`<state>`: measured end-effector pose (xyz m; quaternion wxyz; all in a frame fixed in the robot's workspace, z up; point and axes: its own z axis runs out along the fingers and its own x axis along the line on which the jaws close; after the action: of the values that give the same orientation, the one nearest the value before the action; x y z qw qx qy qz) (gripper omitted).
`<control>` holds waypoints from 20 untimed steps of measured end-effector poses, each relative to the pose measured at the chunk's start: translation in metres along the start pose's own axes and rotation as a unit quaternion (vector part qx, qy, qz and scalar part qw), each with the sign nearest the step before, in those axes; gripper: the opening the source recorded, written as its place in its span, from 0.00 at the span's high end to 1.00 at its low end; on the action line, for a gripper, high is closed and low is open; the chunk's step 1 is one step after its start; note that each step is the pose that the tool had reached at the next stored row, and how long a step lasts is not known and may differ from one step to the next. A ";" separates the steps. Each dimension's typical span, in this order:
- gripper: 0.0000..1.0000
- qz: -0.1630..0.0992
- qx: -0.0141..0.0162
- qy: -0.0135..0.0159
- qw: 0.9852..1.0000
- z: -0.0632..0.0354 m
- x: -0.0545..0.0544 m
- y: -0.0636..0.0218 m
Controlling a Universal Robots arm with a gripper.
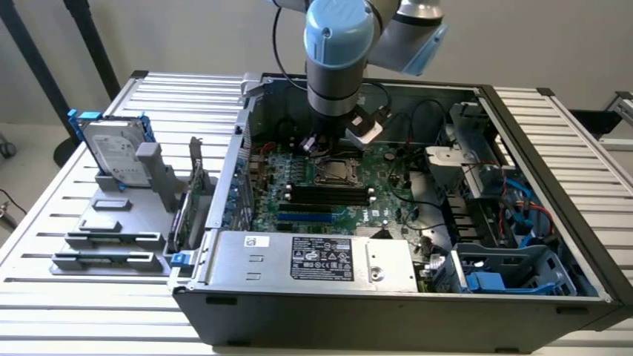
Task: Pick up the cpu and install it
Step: 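Install the first cpu locking lever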
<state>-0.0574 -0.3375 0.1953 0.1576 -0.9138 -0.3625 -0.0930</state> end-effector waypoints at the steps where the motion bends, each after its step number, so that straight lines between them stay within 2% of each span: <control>1: 0.89 0.000 0.000 0.000 1.000 -0.0007 0.000 -0.0001; 9: 0.89 -0.001 0.000 0.000 1.000 -0.0087 0.004 -0.0086; 14: 0.89 -0.003 0.001 -0.001 1.000 -0.0103 -0.001 -0.0168; 20: 0.89 -0.007 0.002 -0.002 1.000 -0.0110 -0.005 -0.0183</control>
<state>-0.0740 -0.3317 0.2083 0.1582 -0.9112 -0.3691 -0.0918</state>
